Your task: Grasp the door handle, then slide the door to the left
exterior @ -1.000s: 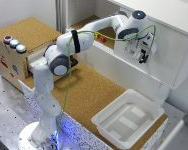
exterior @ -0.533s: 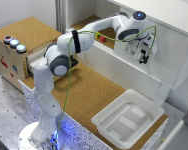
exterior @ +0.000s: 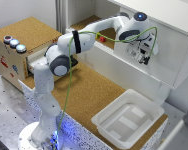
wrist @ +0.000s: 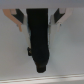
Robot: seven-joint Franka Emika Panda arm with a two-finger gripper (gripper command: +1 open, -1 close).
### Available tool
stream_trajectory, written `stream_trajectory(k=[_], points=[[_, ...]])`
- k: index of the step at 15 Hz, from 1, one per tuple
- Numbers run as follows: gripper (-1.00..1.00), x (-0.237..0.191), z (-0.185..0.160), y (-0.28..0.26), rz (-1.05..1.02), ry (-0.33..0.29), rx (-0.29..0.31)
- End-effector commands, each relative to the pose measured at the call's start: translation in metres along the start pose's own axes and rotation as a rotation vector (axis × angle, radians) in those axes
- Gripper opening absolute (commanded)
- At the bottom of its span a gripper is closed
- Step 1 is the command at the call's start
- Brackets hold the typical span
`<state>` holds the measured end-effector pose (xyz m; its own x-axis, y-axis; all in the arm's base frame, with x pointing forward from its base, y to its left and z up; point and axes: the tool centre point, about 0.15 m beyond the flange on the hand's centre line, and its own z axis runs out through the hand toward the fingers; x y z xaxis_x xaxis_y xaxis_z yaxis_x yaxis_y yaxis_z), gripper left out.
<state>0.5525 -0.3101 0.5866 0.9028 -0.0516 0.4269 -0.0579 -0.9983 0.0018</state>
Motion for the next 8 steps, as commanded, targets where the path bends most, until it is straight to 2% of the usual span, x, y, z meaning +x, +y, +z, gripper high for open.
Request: stream_trajectory(k=[1,8], points=[[-1.0,0.031,0.015,0.002,-0.001,-0.121,0.092],[-1.0,0.018,0.02,-0.047,0.033,-0.145,0.08]])
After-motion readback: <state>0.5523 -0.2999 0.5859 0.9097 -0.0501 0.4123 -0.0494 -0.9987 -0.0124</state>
